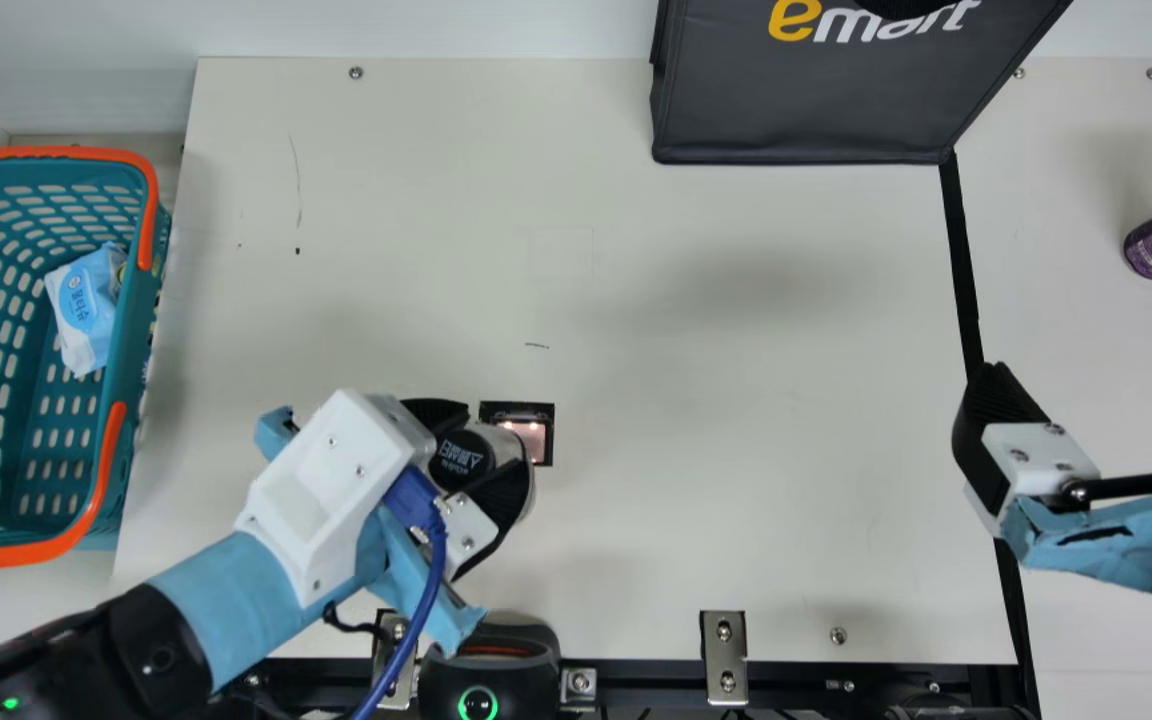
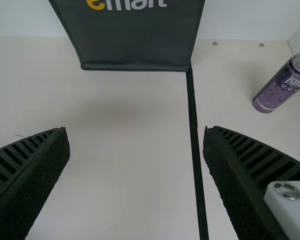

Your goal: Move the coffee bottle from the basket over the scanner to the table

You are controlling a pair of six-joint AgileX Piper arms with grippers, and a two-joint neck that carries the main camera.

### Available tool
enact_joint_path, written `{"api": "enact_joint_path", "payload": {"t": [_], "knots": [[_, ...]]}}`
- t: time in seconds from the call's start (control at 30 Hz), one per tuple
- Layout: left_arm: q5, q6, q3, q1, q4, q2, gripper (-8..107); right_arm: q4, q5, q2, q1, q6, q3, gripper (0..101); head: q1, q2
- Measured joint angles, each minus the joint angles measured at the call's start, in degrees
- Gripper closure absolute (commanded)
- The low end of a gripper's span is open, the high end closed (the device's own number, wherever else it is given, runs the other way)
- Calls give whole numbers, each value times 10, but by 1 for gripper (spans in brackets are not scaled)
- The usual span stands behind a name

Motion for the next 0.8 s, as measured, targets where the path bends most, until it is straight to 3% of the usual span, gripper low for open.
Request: {"api": "enact_joint_path", "payload": {"t": [0.5,0.8], "knots": [[18,387,-21,125,-253,-3,107,0,0,0,0,0,0,6,0,-1],[58,602,-29,222,-409,18,107,0,0,0,0,0,0,6,0,-1]]}}
